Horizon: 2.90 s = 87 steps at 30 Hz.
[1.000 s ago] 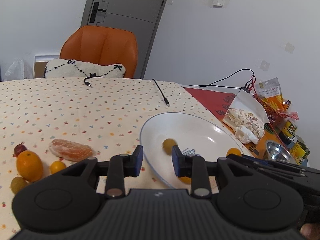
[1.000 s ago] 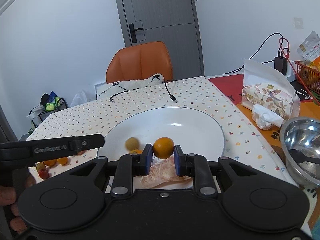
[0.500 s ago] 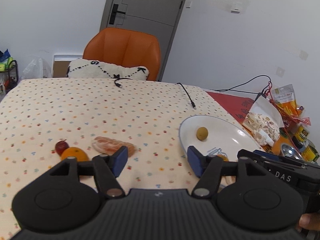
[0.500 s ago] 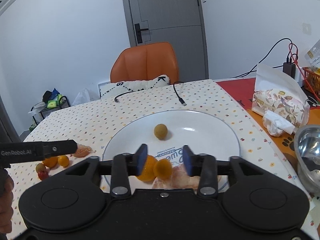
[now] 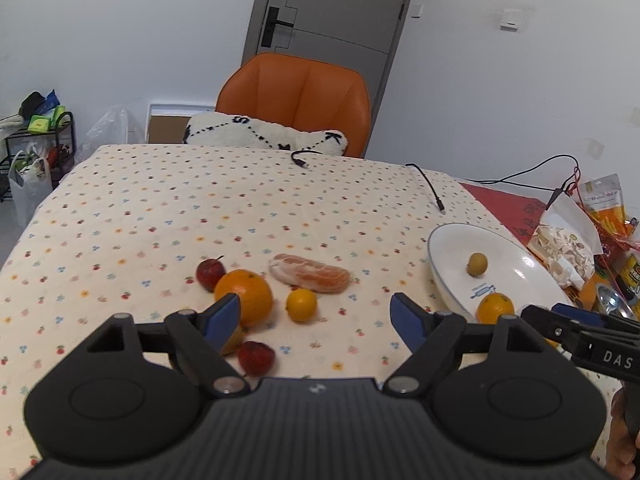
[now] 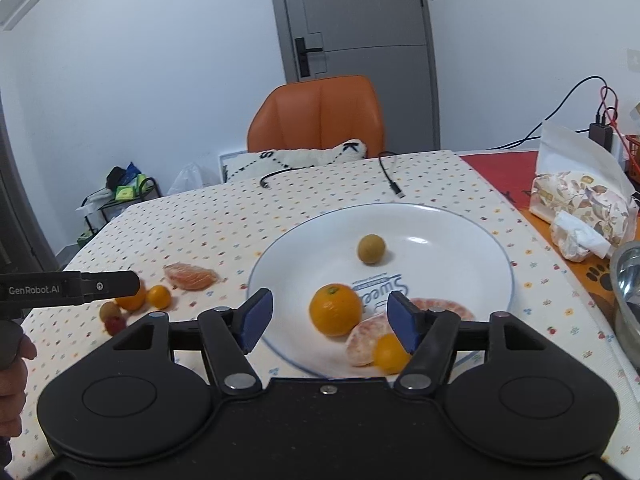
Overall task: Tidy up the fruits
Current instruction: 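Move both open grippers back toward the remaining fruit, then grasp a large orange with the left gripper while the right grasps a small orange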
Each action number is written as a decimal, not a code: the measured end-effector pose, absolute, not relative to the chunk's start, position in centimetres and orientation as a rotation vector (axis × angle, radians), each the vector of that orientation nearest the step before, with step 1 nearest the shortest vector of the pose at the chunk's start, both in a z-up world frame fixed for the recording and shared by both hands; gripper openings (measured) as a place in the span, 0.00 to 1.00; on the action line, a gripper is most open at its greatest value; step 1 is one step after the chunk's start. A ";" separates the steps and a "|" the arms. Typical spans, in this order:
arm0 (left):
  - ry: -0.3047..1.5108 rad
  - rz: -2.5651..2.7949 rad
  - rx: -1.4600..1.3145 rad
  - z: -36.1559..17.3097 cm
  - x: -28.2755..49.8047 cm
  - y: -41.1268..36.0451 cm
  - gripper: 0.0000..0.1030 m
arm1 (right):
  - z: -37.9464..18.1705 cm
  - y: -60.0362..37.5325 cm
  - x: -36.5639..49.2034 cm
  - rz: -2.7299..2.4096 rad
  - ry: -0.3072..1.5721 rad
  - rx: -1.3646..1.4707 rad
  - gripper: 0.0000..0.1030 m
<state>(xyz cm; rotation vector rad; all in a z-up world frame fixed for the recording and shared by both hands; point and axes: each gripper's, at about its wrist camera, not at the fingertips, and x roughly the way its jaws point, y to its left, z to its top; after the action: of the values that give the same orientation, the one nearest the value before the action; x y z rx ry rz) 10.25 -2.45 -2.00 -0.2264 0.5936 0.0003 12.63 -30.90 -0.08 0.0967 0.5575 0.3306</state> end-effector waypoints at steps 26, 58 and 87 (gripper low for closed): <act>0.627 0.086 -0.188 -3.5 8.3 1.3 0.87 | -0.1 -24.6 11.9 0.508 0.577 0.110 0.95; 0.600 0.038 -0.292 -4.3 11.6 2.7 0.57 | -1.6 -19.9 15.2 0.582 0.655 0.113 0.54; 0.604 0.065 -0.337 -4.7 12.1 4.2 0.39 | -2.1 -17.0 17.1 0.607 0.687 0.077 0.48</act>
<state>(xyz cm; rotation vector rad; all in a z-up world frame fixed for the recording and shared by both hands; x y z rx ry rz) 12.12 4.20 -4.66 -0.3370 0.6044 0.0649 17.12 -17.01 -2.14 0.0770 0.6871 0.6073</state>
